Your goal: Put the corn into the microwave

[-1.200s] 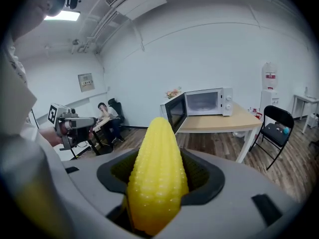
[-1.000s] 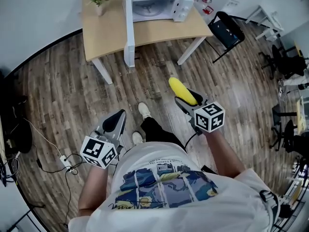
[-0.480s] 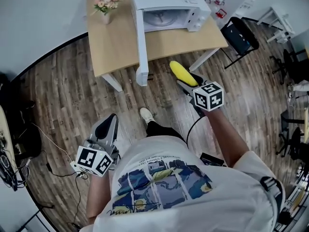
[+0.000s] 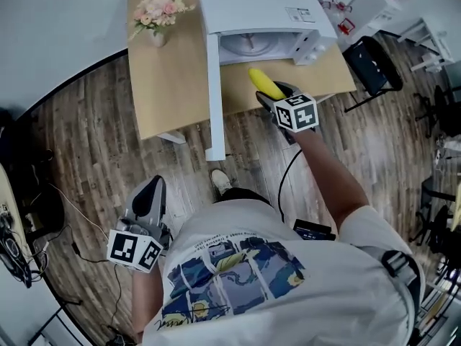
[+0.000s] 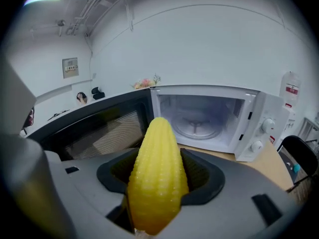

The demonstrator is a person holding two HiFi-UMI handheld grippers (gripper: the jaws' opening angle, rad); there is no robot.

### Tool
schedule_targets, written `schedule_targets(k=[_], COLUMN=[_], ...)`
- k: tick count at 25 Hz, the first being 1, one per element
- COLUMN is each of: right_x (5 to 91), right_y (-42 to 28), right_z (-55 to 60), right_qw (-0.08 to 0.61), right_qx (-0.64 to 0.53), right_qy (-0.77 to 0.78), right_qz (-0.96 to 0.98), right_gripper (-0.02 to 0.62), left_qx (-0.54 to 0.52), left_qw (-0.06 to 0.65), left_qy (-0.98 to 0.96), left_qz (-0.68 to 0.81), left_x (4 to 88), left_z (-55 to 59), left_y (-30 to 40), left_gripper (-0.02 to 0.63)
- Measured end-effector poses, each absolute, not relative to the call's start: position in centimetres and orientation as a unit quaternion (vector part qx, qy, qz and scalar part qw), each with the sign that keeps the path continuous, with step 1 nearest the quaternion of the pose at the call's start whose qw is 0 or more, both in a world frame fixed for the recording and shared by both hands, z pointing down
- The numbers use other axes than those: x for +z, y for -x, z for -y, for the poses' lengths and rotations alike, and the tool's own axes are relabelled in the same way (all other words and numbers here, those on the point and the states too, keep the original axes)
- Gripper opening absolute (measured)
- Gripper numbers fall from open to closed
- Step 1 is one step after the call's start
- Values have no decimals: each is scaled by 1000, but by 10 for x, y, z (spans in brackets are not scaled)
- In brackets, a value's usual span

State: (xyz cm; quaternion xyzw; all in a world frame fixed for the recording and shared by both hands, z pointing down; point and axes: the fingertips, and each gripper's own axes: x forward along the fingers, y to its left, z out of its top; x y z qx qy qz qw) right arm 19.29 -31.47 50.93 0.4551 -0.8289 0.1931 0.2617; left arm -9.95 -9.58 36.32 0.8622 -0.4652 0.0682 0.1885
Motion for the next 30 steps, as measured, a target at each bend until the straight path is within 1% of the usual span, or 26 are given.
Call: schedule_targets(k=[6,13,25,30], right_x=[538,565,586,591], right_y=[-186,-172,-141,-134], right_z=[400,465,529,551], right_qw=[272,276,278,289], right_qx=[184,186,188,173], right_qy=[-455,-472,-474,-481], right_qz=[827,816,814,809], right_gripper=[253,253,253,253], left_qx=[74,95,108,116], left_qw=[185,183,195,201], left_qy=[-846,-833,-807,-803], left_qz=[495,513,547,549], left_x=[361,363,368,372], left_z=[126,134,141,146], left_y=[108,128,142,138], left_gripper=[6,6,6,6])
